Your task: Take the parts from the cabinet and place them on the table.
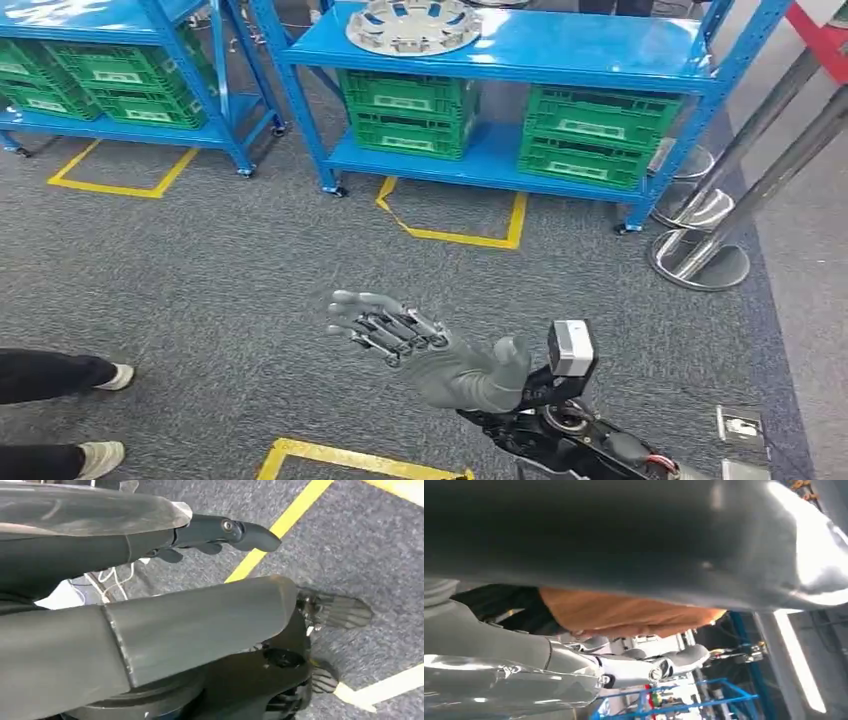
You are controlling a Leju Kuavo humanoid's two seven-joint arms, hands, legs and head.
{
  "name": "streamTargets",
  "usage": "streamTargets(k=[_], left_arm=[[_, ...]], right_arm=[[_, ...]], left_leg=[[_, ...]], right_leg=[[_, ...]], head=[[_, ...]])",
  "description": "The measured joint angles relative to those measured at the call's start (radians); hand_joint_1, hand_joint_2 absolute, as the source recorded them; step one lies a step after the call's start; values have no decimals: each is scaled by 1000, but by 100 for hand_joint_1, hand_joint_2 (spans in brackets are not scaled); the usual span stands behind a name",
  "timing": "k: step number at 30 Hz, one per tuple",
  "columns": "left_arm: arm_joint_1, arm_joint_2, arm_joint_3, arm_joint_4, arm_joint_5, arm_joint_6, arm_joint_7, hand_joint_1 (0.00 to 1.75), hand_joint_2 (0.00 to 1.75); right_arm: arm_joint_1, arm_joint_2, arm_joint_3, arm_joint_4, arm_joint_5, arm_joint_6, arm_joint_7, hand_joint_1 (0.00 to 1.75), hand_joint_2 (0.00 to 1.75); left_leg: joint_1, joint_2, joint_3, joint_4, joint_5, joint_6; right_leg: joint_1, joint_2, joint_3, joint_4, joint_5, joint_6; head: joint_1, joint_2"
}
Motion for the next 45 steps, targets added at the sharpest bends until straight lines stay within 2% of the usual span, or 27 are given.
streamTargets(k=[1, 2, 3, 4, 5, 7, 8, 9, 12, 13, 14, 15, 17, 18, 19, 20, 21, 22, 23, 26, 36, 37, 39, 41, 42, 44, 45], left_arm=[[1, -1, 0, 0, 0, 0, 0, 0, 0], [1, 4, 0, 1, 0, 0, 0, 0, 0], [-2, 15, 0, 5, 0, 0, -1, 0, 0], [-2, 10, 0, 4, 0, 0, -1, 0, 0], [-2, 5, 0, 3, 0, 0, -2, 0, 0], [-2, 3, 0, 3, 0, 0, -2, 0, 0], [-4, 2, 0, 3, 0, 0, -2, 0, 0], [-5, 2, 0, 3, 0, 0, -2, 0, 0], [-4, 2, 0, 3, -4, 0, -3, 0, 0], [-1, 2, 0, 3, -4, 0, -3, 0, 0], [2, 1, 0, 3, -5, 0, -3, 0, 0], [3, 1, 0, 3, -6, 0, -3, 0, 0], [3, 3, 0, 3, -7, 0, -4, 0, 0], [2, 8, 0, 3, -7, 0, -4, 0, 0], [2, 8, 0, 3, -7, 0, -4, 0, 0], [0, 7, 0, 3, -7, 1, -4, 0, 0], [0, 3, 0, 3, -6, 1, -4, 0, 0], [1, 3, 0, 3, -6, 1, -4, 0, 0], [2, 3, 0, 3, -6, 1, -4, 0, 0], [1, 3, 0, 3, -6, 1, -5, 0, 0], [0, 2, 0, 3, -3, 0, -5, 0, 0], [0, 4, 0, 3, -2, 0, -5, 0, 0], [0, 3, 0, 3, 0, 0, -5, 0, 0], [1, 1, 0, 3, 0, -2, -5, 0, 0], [1, 1, 0, 3, 0, -3, -6, 0, 0], [3, 1, 0, 3, 0, -3, -6, 0, 0], [5, 1, 0, 3, 0, -3, -6, 0, 0]], right_arm=[[0, 0, 0, 1, 0, 0, 0, 0, 0], [1, 0, 0, 3, 0, 0, 0, 0, 0], [0, 1, 2, 3, 0, 0, 0, 0, 0], [2, 0, 0, 1, 0, 0, -1, 0, 0], [3, 0, -1, 2, 0, -1, -2, 0, 0], [2, 0, 1, 2, 0, 0, -1, 0, 0], [3, 0, 0, 1, 0, 0, -1, 0, 0], [0, 0, 0, 1, 0, 0, -2, 0, 0], [-2, 0, 0, 1, 0, 0, -1, 0, 0], [1, 0, 0, 1, 0, 0, -1, 0, 0], [1, 0, 0, 1, 0, 0, -1, 0, 0], [1, 0, 0, 1, 0, 0, -1, 0, 0], [1, 0, 0, 0, 0, -1, -1, 0, 0], [2, 0, 0, 0, 1, -2, -1, 0, 0], [2, 0, 0, 0, 4, -3, 0, 0, 0], [3, 0, -1, 0, 5, -4, 0, 0, 0], [5, 0, -1, 0, 6, -4, 2, 0, 0], [5, 0, -2, 0, 8, -4, 2, 0, 0], [5, 0, -3, 0, 8, -6, 2, 0, 0], [6, 0, -6, 0, 9, -9, 2, 0, 0], [7, 0, -6, -1, 9, -13, 2, 0, 0], [8, 0, -6, -3, 9, -13, 2, 0, 0], [13, 0, -6, -7, 10, -13, 2, 0, 0], [10, 0, -7, -10, 11, -13, 4, 0, 0], [8, 0, -7, -12, 11, -13, 5, 0, 0], [14, 0, -8, -13, 11, -14, 5, 0, 0], [15, 0, -8, -14, 11, -13, 6, 0, 0]], left_leg=[[14, -1, -6, 31, -18, -16], [16, -2, -15, 63, -36, -34], [14, -7, -27, 83, -47, -45], [12, -7, -37, 107, -51, -52], [13, -7, -39, 106, -50, -54], [19, -6, -42, 109, -52, -61], [21, -16, -48, 127, -69, -59], [18, -30, -79, 185, -98, -50], [-9, -47, -250, 468, -190, -30], [-16, -50, -283, 508, -184, -21], [-24, -52, -289, 492, -153, -7], [-33, -55, -273, 433, -106, 9], [-54, -65, -207, 256, -5, 45], [-62, -78, -187, 212, -8, 60], [-62, -76, -180, 188, -10, 57], [-62, -72, -179, 183, -13, 46], [-55, -72, -174, 175, -16, 0], [-56, -74, -171, 174, -13, -5], [-58, -73, -168, 174, -17, 7], [-58, -73, -163, 174, -21, 14], [-62, -73, -162, 177, -22, 25], [-69, -73, -161, 172, -29, 47], [-57, -73, -133, 134, -37, 68], [-51, -66, -106, 118, -34, 78], [-49, -64, -102, 118, -34, 78], [-47, -58, -100, 119, -35, 72], [-43, -55, -96, 120, -38, 65]], right_leg=[[-13, -6, 49, -97, 50, 18], [-7, -1, 64, -126, 15, 36], [-3, 8, 54, -102, 7, 23], [-3, 14, 55, -87, -4, -17], [-1, 15, 47, -80, -6, -28], [5, 24, 42, -69, -8, -43], [8, 27, 46, -72, -11, -54], [10, 27, 48, -72, -11, -58], [22, 30, 49, -74, -19, -72], [27, 33, 52, -74, -22, -76], [33, 38, 57, -74, -25, -81], [38, 43, 63, -75, -28, -84], [43, 52, 73, -75, -33, -87], [48, 55, 73, -77, -35, -85], [48, 61, 70, -77, -37, -82], [47, 61, 69, -77, -38, -82], [52, 59, 70, -74, -43, -103], [51, 57, 74, -77, -44, -108], [51, 57, 79, -83, -43, -106], [51, 55, 90, -94, -43, -104], [48, 56, 96, -107, -37, -87], [43, 57, 102, -119, -28, -64], [51, 56, 106, -89, 2, -53], [51, 27, 97, -58, -47, -53], [49, 24, 67, 1, -85, -54], [39, 21, -13, 146, -158, -40], [34, 19, -37, 180, -160, -41]], head=[[3, 0], [6, 0], [22, 0], [21, 0], [-2, 0], [-11, 0], [-19, 0], [-25, 0], [-35, 0], [-34, 0], [-35, 0], [-35, 0], [-35, 0], [-32, 0], [-34, 0], [-34, 0], [-30, 0], [-25, 0], [-24, 0], [-16, 0], [-6, 0], [-11, 0], [-9, 0], [-7, 0], [-1, 0], [5, 0], [4, 0]])
